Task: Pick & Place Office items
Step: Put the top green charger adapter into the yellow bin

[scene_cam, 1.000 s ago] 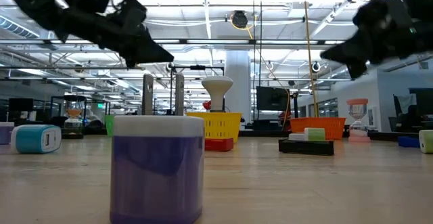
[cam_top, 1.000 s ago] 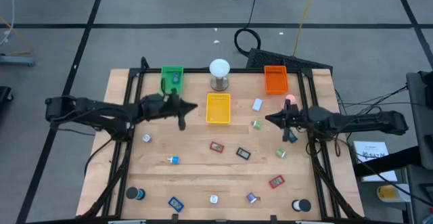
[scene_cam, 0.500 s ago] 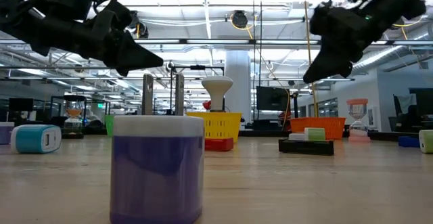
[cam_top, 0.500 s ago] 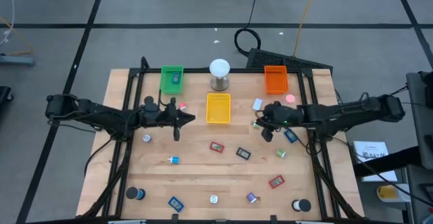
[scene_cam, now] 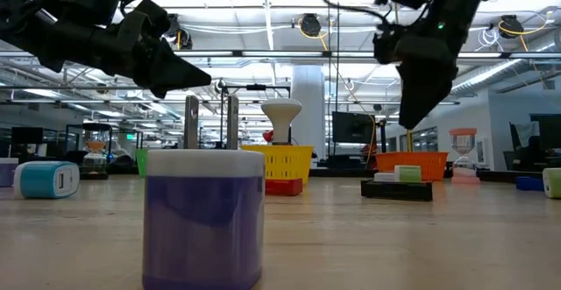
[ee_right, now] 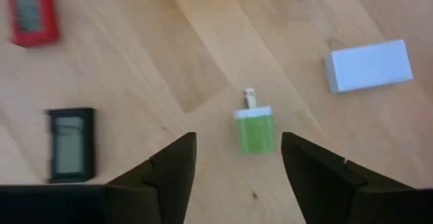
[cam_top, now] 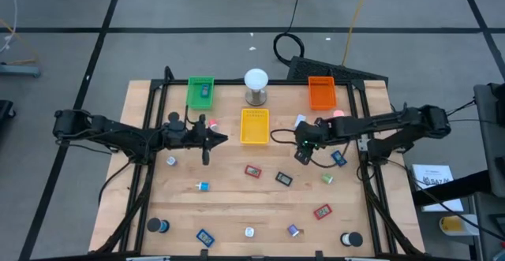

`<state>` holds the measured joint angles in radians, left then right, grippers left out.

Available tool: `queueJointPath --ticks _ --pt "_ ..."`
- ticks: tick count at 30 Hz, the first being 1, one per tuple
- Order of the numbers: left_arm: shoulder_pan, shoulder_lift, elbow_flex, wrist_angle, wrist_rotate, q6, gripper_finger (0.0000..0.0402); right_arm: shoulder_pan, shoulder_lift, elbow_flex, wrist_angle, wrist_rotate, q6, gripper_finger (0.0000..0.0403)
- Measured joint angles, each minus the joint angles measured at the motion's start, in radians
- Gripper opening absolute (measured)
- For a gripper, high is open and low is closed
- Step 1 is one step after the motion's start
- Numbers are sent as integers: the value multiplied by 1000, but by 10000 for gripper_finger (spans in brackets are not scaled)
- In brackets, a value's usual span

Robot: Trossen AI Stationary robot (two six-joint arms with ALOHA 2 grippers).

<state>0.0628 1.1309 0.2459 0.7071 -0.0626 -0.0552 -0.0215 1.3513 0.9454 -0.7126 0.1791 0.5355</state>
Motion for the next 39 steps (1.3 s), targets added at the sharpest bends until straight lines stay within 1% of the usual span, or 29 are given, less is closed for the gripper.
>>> queueJointPath --ticks 1,6,10,17,22,30,34,36,39 --pt "0 0 0 0 0 -4 37 -11 17 9 -7 -4 -3 221" --pt "0 0 0 0 1 -7 37 -79 92 17 5 -99 -52 228" --pt "0 0 0 0 1 -8 37 -128 146 17 12 -106 -90 228" --pt "0 0 0 0 1 -8 37 -150 206 17 51 -183 -149 222" --pt "0 0 0 0 1 -8 37 -150 229 17 49 -182 -150 200" --pt "0 0 0 -2 1 -25 37 -149 301 17 51 -182 -155 169" --pt "0 0 0 -8 1 -26 37 -148 294 16 71 -174 -160 141" --pt "0 0 0 -8 1 -27 37 -142 287 16 96 -153 -163 126" --pt "-5 0 0 -9 1 -33 37 -113 262 16 125 -108 -166 124"
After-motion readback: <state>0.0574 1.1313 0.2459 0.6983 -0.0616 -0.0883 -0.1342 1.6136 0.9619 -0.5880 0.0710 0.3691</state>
